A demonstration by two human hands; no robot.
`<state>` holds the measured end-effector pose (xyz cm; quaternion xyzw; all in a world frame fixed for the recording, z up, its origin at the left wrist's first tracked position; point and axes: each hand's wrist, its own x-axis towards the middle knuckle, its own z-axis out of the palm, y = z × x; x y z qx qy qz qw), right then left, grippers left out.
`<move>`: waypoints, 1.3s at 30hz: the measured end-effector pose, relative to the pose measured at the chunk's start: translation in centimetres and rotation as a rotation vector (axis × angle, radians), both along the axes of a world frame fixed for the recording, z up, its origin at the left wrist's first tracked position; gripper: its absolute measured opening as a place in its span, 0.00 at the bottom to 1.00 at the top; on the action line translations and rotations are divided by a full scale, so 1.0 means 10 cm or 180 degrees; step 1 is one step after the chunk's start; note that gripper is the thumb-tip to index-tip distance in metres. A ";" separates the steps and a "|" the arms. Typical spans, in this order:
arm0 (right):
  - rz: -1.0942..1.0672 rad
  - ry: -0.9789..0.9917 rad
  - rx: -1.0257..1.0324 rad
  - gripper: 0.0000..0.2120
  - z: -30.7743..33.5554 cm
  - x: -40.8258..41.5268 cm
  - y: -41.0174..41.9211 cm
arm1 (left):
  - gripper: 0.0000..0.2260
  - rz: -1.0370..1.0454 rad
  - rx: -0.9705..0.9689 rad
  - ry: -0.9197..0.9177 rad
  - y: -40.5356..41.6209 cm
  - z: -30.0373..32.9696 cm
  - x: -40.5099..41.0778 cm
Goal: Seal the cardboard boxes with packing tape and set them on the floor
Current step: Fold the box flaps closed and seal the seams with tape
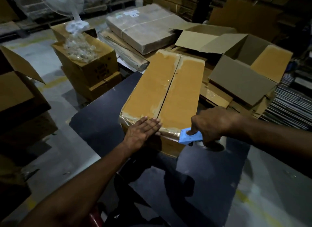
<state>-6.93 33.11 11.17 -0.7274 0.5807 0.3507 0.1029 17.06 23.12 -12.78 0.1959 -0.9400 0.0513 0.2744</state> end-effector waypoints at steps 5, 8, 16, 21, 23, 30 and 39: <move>0.0013 -0.0106 -0.0048 0.30 -0.06 -0.13 0.07 | 0.27 0.0130 -0.0156 -0.0210 0.07 0.08 -0.01; 0.0052 -0.0153 -0.0121 0.28 -0.09 -0.14 0.07 | 0.24 0.0097 -0.0278 -0.0164 0.29 0.18 -0.29; 0.0070 -0.0207 -0.0171 0.29 -0.07 -0.24 0.17 | 0.20 -0.0327 -0.0033 -0.0016 0.39 0.09 -0.69; -0.0052 -0.0147 -0.0252 0.31 -0.09 -0.41 0.40 | 0.21 -0.0347 -0.0012 -0.0089 0.40 0.04 -0.68; -0.0190 -0.0154 -0.0259 0.31 -0.10 -0.47 0.47 | 0.21 -0.0362 -0.0019 -0.0074 0.41 0.04 -0.68; -0.0452 -0.0235 -0.0264 0.32 -0.08 -0.67 0.63 | 0.25 -0.0376 0.0027 -0.0154 0.41 0.06 -0.65; -0.0536 -0.0084 -0.0318 0.23 -0.54 -1.00 0.77 | 0.27 -0.0356 0.0197 -0.0223 0.38 0.06 -0.61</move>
